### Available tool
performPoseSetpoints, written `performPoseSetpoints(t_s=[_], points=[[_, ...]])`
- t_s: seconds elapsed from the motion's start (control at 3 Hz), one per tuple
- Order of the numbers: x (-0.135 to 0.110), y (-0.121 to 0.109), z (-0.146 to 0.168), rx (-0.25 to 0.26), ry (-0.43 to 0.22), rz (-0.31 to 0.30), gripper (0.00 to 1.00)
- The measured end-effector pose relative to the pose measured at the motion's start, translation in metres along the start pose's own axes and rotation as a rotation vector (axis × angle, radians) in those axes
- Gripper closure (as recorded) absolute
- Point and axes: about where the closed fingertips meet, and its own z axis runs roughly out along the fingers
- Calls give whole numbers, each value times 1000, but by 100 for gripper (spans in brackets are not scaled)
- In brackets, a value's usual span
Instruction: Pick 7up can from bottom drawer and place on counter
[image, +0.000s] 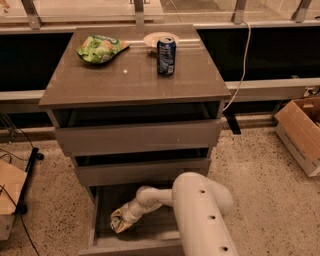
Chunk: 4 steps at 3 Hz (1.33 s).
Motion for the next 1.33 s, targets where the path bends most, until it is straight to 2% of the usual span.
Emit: performPoseSetpoints(t_s=[0.33, 0.67, 1.0, 1.33], points=[[-17, 2, -36, 72, -81, 44, 100], [-29, -7, -107, 203, -130, 91, 100], [-73, 8, -195, 268, -192, 91, 100], [-109, 38, -286, 305, -232, 87, 100]])
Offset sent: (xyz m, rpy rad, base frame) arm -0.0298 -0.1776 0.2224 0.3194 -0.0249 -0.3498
